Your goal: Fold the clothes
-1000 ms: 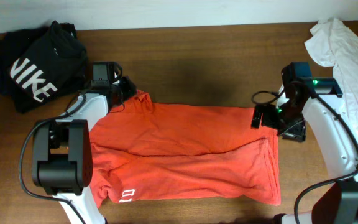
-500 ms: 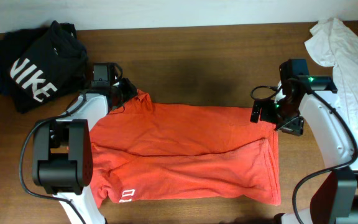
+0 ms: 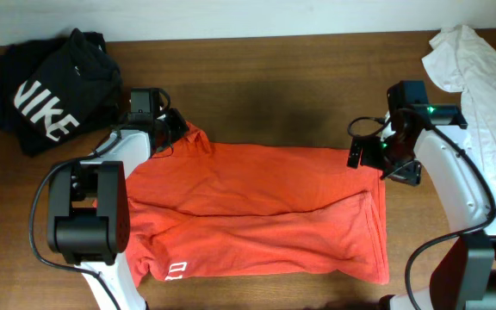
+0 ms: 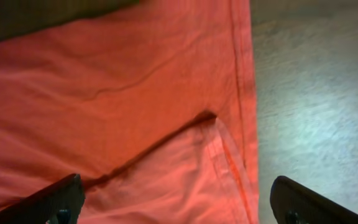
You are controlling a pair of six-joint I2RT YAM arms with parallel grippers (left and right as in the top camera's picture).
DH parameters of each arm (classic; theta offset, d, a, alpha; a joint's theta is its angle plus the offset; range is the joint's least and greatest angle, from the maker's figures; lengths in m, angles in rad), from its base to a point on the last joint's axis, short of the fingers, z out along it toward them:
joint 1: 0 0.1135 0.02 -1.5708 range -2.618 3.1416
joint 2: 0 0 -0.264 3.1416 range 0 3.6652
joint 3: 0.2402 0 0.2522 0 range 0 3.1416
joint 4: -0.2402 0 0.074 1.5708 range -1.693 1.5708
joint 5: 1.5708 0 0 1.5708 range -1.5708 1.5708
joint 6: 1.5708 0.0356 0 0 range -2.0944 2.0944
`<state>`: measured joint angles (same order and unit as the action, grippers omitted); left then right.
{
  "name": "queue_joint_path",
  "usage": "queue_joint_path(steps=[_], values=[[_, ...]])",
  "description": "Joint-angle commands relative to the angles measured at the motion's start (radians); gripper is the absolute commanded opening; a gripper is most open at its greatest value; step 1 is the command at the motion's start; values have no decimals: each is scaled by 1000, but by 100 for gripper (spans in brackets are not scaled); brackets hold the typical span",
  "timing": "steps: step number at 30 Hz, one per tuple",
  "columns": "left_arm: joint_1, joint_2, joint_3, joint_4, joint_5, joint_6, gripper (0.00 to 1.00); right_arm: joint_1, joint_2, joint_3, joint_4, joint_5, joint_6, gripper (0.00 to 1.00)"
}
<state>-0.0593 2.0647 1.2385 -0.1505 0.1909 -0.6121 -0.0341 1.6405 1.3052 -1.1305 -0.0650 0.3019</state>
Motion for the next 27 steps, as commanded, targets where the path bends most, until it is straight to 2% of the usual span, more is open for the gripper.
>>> queue_joint_path(steps=[1,5,8,13,21,23,24,26,27], values=[[4,-58,22,-27,7,68,0,-14,3,13,48,53,-6,99],[3,-190,22,-137,7,74,0,-14,10,13,200,63,-63,99],[3,-264,22,-242,7,177,0,-14,51,14,277,132,-63,99],[3,-279,22,-341,6,211,0,-43,173,14,321,147,-89,98],[21,-280,22,-405,-42,267,0,-46,359,14,368,119,-123,97],[39,-280,22,-420,-42,267,0,-46,373,14,380,118,-130,91],[45,-280,22,-428,-42,270,0,-46,375,14,386,119,-131,84],[50,-282,22,-444,-42,270,0,-46,375,14,396,119,-130,62],[55,-285,22,-450,-42,270,0,-46,375,14,399,119,-130,59]])
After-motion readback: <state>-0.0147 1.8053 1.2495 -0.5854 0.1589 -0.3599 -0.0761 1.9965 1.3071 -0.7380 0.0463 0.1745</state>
